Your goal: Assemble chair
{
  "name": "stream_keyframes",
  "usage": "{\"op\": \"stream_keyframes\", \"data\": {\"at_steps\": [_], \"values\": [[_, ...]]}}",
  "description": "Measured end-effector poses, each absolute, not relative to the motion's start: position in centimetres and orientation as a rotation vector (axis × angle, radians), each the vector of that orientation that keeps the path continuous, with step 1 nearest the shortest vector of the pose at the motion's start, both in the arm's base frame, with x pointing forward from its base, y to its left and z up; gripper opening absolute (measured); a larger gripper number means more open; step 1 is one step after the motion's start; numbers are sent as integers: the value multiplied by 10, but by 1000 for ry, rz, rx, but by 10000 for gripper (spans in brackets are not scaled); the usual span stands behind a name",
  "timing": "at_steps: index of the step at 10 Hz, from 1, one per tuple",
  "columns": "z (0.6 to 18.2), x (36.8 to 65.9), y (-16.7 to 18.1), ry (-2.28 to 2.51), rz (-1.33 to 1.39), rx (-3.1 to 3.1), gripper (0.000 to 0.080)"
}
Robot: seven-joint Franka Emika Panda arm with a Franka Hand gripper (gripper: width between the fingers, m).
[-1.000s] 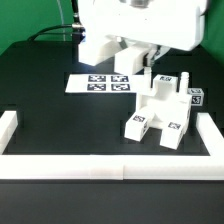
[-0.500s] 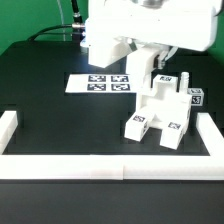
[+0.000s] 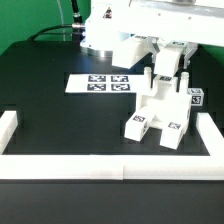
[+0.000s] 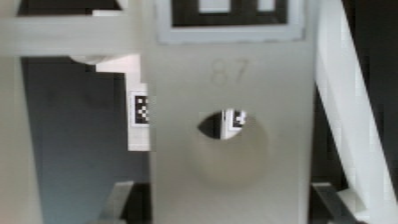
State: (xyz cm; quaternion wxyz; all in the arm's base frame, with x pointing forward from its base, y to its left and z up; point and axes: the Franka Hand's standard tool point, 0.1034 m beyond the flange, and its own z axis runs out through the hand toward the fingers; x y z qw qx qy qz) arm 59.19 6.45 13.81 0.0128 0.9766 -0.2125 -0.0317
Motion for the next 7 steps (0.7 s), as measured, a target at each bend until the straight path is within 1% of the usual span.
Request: {"op": "stream_keyframes", "data": {"at_steps": [5, 7], "values": [[130, 598, 89, -724, -23, 3054, 288], [128, 597, 88, -717, -28, 3053, 288]]}}
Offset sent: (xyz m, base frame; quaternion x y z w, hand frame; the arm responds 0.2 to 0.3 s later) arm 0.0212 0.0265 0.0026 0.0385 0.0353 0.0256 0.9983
